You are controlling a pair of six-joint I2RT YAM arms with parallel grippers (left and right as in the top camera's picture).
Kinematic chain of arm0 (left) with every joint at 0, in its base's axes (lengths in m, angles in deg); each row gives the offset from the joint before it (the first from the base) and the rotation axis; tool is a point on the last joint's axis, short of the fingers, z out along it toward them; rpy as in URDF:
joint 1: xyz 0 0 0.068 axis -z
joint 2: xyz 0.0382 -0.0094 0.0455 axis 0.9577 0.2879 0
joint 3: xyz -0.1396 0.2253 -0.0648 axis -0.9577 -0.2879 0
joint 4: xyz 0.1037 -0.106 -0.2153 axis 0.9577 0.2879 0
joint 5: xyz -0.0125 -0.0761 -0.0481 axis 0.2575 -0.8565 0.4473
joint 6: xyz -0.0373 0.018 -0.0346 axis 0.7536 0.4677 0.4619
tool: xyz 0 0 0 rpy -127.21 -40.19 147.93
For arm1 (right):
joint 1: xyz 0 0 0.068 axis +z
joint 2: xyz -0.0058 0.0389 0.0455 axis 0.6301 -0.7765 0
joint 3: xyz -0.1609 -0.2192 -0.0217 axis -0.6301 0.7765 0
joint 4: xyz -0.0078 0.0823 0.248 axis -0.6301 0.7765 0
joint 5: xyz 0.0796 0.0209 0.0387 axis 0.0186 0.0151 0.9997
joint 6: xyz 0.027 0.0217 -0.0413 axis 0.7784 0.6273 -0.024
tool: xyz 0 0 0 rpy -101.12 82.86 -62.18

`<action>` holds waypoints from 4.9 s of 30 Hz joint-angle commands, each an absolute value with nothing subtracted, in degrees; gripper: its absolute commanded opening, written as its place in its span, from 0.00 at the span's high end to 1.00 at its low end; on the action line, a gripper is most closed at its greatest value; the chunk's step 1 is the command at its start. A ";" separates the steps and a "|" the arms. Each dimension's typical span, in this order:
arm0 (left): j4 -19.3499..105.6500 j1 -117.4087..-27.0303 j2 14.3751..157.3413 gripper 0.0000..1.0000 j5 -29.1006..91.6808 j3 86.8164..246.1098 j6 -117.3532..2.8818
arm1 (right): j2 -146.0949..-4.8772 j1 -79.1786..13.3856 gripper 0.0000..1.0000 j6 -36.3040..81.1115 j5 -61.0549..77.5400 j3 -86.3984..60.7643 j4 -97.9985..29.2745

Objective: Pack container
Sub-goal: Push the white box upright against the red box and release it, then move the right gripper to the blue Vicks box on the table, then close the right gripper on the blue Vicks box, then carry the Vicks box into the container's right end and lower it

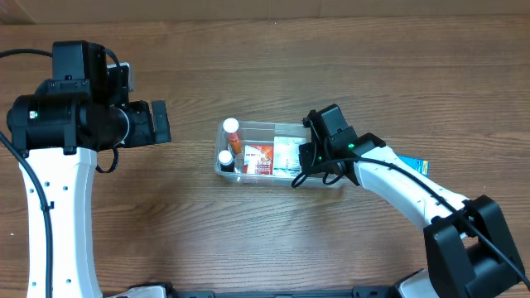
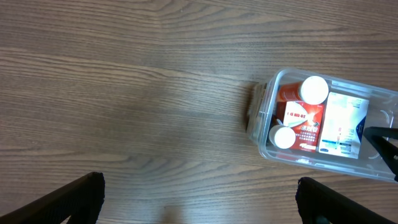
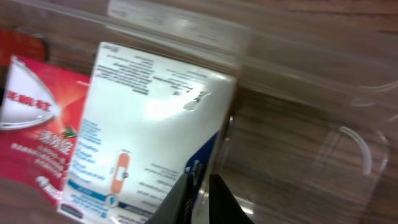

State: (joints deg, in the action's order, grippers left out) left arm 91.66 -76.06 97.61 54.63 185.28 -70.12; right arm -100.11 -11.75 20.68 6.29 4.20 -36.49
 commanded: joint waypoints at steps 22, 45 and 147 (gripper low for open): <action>91.62 -76.62 97.37 0.00 55.05 185.19 -71.24 | -79.63 -11.90 0.45 22.97 -11.02 -5.40 -17.87; 91.57 -76.62 97.37 0.00 55.05 185.19 -71.24 | -102.84 -47.44 0.00 17.35 -3.33 -7.65 0.05; 91.81 -76.62 97.37 0.00 55.03 185.19 -71.85 | -104.50 -15.55 0.33 29.57 2.90 -18.03 -2.16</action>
State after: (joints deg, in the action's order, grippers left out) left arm 91.68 -76.06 97.61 54.66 185.28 -71.19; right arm -104.46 -15.77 29.27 2.94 -16.92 -1.85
